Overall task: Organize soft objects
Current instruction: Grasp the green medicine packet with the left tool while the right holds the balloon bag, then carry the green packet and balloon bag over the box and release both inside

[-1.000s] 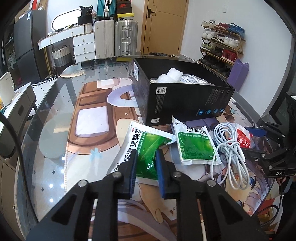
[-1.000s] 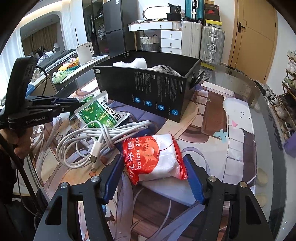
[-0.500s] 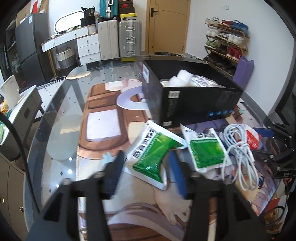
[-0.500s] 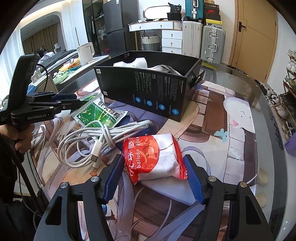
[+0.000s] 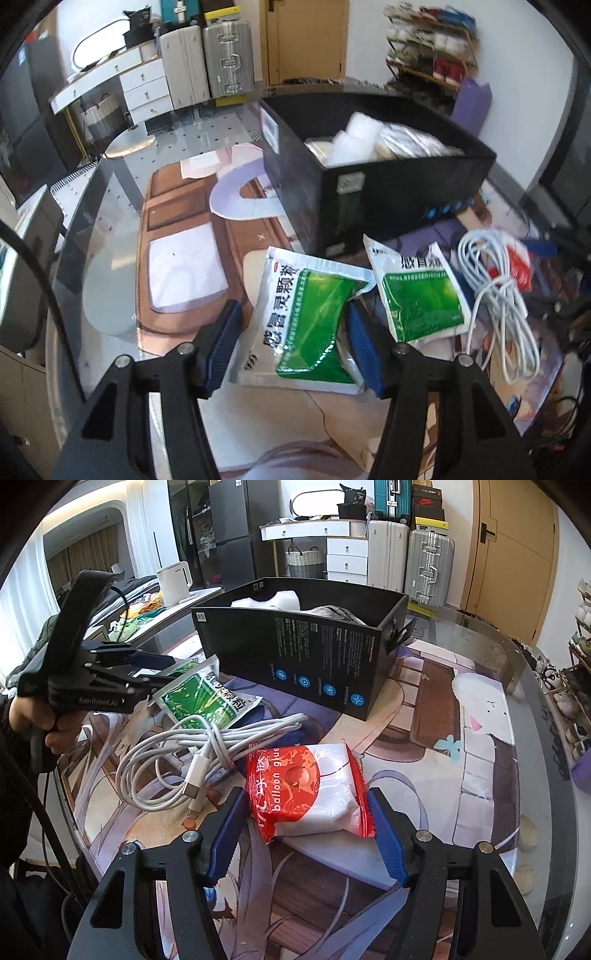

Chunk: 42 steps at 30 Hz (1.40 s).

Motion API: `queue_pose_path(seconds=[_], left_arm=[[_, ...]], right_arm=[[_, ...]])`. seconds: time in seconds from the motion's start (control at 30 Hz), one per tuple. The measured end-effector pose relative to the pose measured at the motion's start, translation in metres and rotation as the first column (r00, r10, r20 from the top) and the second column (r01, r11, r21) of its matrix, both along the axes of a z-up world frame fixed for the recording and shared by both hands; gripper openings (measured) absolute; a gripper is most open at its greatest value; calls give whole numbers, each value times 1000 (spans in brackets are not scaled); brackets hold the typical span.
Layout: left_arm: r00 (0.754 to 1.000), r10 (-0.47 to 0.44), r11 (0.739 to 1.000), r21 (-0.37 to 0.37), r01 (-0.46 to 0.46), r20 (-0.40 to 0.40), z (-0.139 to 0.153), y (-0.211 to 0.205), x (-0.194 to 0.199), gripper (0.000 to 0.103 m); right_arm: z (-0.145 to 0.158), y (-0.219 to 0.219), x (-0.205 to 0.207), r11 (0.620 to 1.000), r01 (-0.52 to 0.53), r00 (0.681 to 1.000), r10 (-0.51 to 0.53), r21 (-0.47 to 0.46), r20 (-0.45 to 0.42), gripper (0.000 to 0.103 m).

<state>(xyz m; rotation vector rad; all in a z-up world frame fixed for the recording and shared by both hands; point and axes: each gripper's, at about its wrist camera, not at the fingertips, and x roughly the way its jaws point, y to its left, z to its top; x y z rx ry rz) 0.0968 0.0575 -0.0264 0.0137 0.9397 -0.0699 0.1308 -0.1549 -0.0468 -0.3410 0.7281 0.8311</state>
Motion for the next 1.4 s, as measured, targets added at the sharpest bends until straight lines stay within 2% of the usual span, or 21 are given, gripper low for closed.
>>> queue_pose_path(seconds=[0.07, 0.13, 0.2, 0.23, 0.33, 0.6, 0.93, 1.4], left_arm=[[1000, -2, 1000, 5, 2, 13, -1, -1, -1, 54], [1000, -4, 1000, 1, 4, 29, 0, -3, -4, 41], [999, 1, 1000, -6, -1, 34, 1, -4, -6, 36], [999, 2, 1000, -10, -1, 38, 1, -5, -9, 32], [999, 16, 1000, -21, -15, 46, 2, -5, -13, 30], [995, 56, 997, -66, -51, 80, 11, -3, -30, 29], [985, 84, 994, -87, -71, 150, 34, 2, -45, 29], [965, 114, 989, -120, -88, 234, 63, 2, -40, 29]], right_arm=[[0, 0, 0, 1000, -1, 1000, 1, 3, -2, 67], [0, -1, 0, 1000, -2, 1000, 2, 9, -3, 67], [-1, -1, 0, 1000, -1, 1000, 1, 13, -1, 66], [-1, -1, 0, 1000, -2, 1000, 2, 13, 0, 62], [1, -2, -3, 1000, -9, 999, 8, 19, 40, 51], [14, -14, -1, 998, 23, 996, -28, 55, 80, 49], [34, -21, -11, 993, 15, 992, -29, 114, 126, 49], [56, -15, -20, 982, 21, 986, -51, 190, 158, 49]])
